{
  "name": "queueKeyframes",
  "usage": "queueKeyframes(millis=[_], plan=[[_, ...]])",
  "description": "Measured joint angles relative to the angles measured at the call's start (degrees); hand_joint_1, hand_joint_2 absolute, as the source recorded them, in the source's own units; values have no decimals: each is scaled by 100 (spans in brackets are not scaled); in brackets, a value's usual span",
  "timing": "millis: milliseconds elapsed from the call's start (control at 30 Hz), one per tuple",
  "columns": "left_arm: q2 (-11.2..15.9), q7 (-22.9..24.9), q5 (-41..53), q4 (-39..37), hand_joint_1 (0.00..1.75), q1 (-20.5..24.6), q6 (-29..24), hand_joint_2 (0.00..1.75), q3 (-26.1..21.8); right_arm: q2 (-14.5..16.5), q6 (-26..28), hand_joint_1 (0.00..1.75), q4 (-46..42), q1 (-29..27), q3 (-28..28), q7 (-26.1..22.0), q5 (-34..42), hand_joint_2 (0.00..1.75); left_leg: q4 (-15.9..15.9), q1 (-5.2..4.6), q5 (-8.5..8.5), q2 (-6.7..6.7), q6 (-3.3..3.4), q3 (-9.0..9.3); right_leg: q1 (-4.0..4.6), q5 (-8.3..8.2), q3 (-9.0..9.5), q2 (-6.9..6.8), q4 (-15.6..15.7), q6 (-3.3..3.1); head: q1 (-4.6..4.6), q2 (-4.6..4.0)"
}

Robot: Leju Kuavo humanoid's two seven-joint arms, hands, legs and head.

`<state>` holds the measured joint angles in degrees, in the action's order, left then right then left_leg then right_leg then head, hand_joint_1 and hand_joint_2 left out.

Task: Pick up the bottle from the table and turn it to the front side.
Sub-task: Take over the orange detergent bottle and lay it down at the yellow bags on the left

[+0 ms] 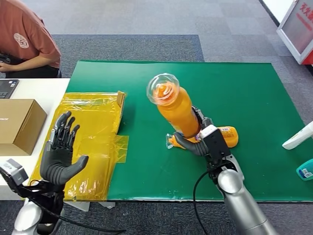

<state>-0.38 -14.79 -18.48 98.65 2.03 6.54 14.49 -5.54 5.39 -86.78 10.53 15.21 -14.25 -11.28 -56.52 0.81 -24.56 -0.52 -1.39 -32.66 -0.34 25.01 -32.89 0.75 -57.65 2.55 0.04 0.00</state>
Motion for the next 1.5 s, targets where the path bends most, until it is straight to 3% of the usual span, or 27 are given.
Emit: queueKeyframes(millis=[600,833,1167,1500], plan=[[-5,103,-276,-238,0,350,-47,175,460,151,66,175,240,168,274,-9,-34,175,0,0,1,-1,-1,-7,1,0,-7,-1,0,0,0,0],[-95,377,-722,-305,0,780,-135,175,777,333,111,175,484,330,592,-14,-196,175,0,0,3,-1,-2,-7,1,-3,-8,-1,-1,-3,-1,0],[-184,550,-574,-486,0,1620,-680,175,1144,499,112,175,679,413,1167,-85,-331,175,0,0,3,-1,-2,-9,1,-3,-11,-1,-2,-3,-1,0],[-274,750,-506,-857,0,2240,-694,175,1472,598,83,175,836,627,1568,-98,-308,175,-1,0,4,-1,-2,-9,1,-5,-12,0,-2,-6,-1,0]])
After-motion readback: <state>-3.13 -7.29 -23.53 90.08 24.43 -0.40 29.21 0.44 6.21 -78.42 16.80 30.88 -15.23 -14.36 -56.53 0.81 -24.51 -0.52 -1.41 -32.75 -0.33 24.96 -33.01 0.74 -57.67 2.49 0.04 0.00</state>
